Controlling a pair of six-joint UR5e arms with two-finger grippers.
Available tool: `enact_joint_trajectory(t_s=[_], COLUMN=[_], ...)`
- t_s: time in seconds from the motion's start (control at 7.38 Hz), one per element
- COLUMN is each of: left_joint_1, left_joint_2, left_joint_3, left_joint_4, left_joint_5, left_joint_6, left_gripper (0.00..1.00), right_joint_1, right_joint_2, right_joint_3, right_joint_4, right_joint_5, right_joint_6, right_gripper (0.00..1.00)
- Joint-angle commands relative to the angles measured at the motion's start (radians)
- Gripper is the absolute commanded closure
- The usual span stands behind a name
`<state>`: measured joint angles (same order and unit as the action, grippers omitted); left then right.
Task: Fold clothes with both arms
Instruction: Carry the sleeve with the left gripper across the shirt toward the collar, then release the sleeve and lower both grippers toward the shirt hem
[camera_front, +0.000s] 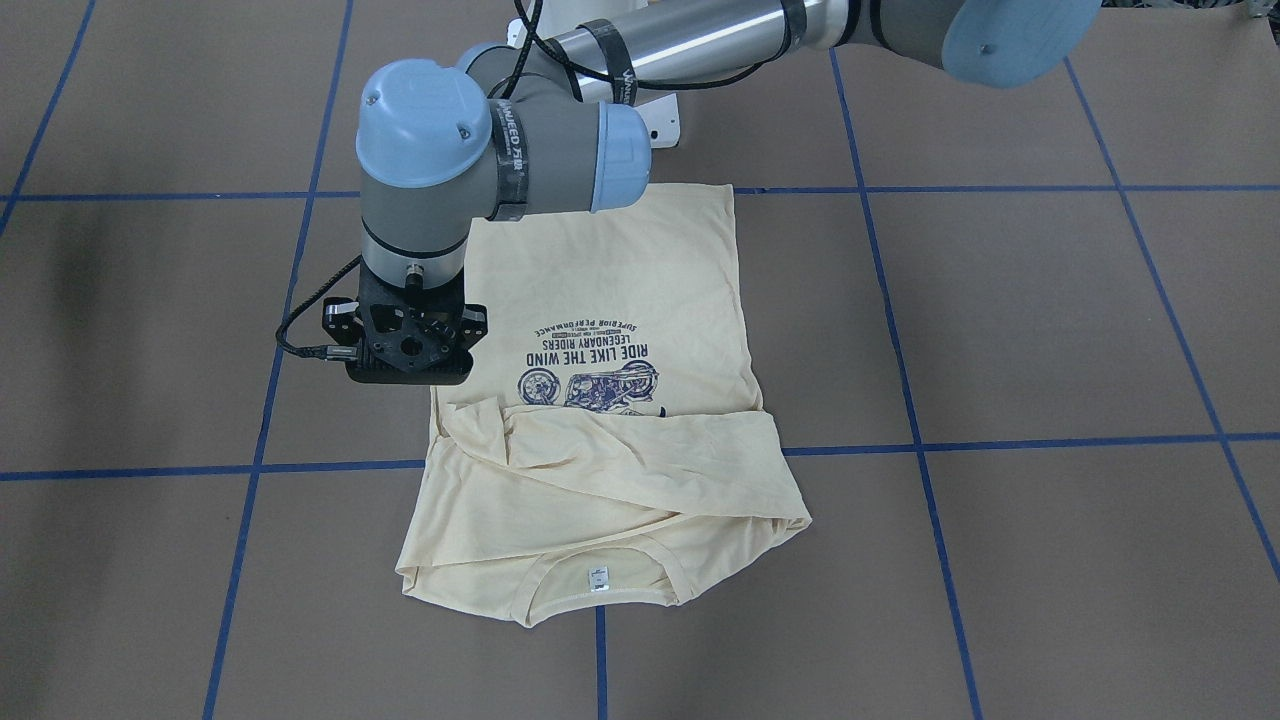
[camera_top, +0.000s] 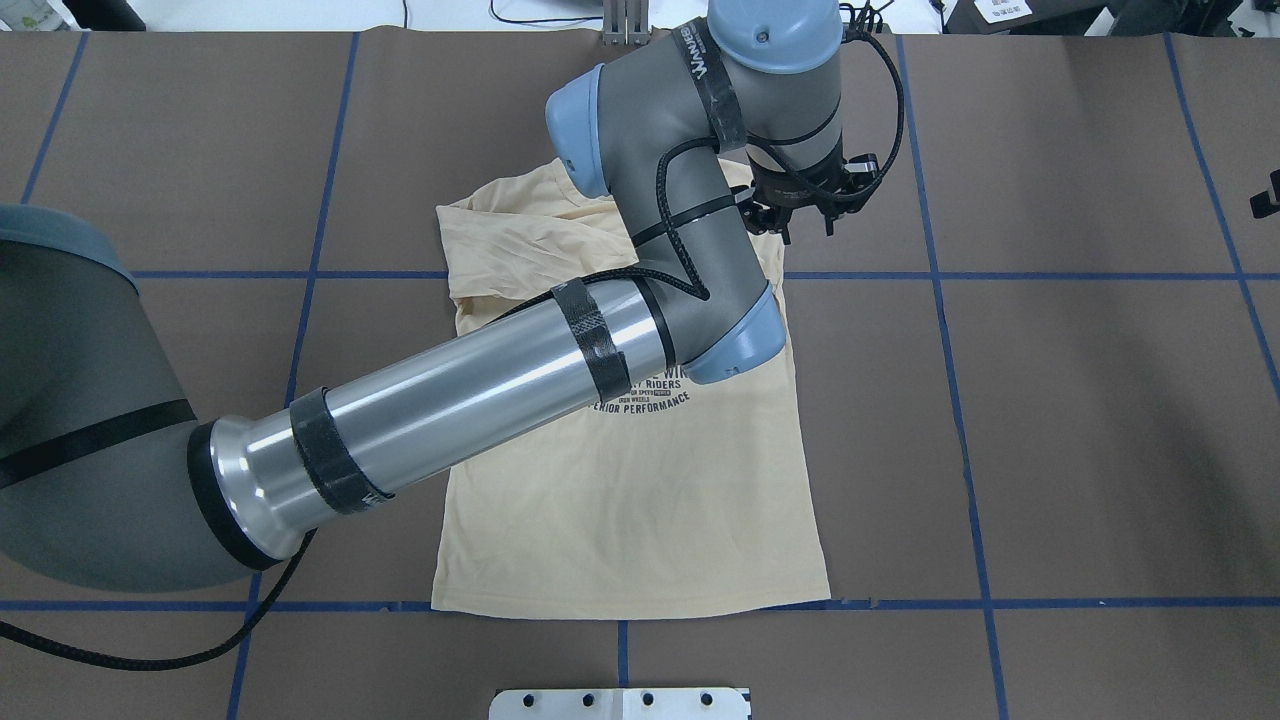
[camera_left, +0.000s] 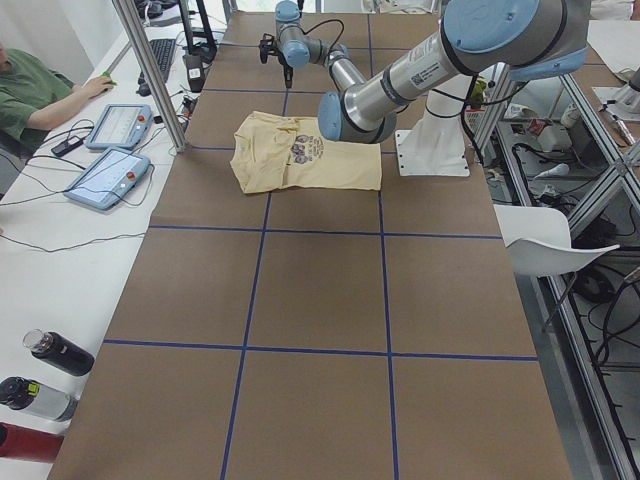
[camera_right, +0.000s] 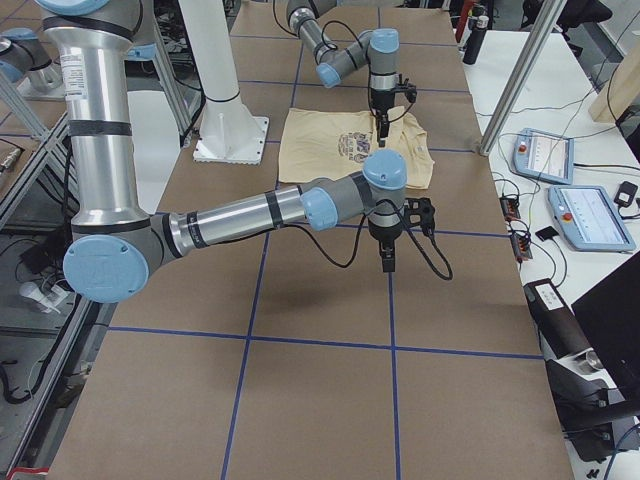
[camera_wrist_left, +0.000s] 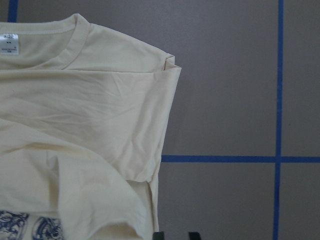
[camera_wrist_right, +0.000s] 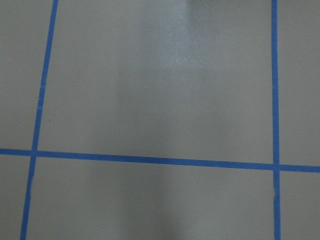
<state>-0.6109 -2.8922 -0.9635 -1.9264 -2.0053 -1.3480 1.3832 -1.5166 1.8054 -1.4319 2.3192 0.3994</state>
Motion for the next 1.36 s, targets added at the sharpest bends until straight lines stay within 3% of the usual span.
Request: enact_joint_trajectory(t_s=[0.0,0.27,0.54,0.68,0.95,1.22], left_joint_1=[-0.001,-0.001,0.003,0.006,0.029,0.156], left_joint_2=[0.13,0.413,0.625,0.749,0.905,1.02], left_joint_3=[-0.14,-0.487,-0.743,-0.884,-1.015,-1.09], left_joint_4=[0.012,0.067,0.154,0.147,0.149,0.147], left_joint_5=[-0.004,-0.004,0.006,0.007,0.019,0.181], left_joint_6=[0.111,0.193,0.21,0.208,0.199,0.187], left_gripper=[0.0,0.0,0.0,0.0,0.0,0.0], right_joint_1=[-0.062,-0.172,-0.284,-0.374,-0.612,-0.909], right_joint_2=[0.006,-0.008,-0.074,-0.097,-0.105,-0.128], right_joint_3=[0.002,0.084,0.214,0.286,0.391,0.445], right_joint_4=[0.144,0.203,0.203,0.203,0.2,0.191], right_joint_5=[0.009,-0.003,-0.05,-0.119,-0.316,-0.609], right_joint_6=[0.239,0.473,0.612,0.728,0.981,1.169], right_gripper=[0.0,0.0,0.0,0.0,0.0,0.0])
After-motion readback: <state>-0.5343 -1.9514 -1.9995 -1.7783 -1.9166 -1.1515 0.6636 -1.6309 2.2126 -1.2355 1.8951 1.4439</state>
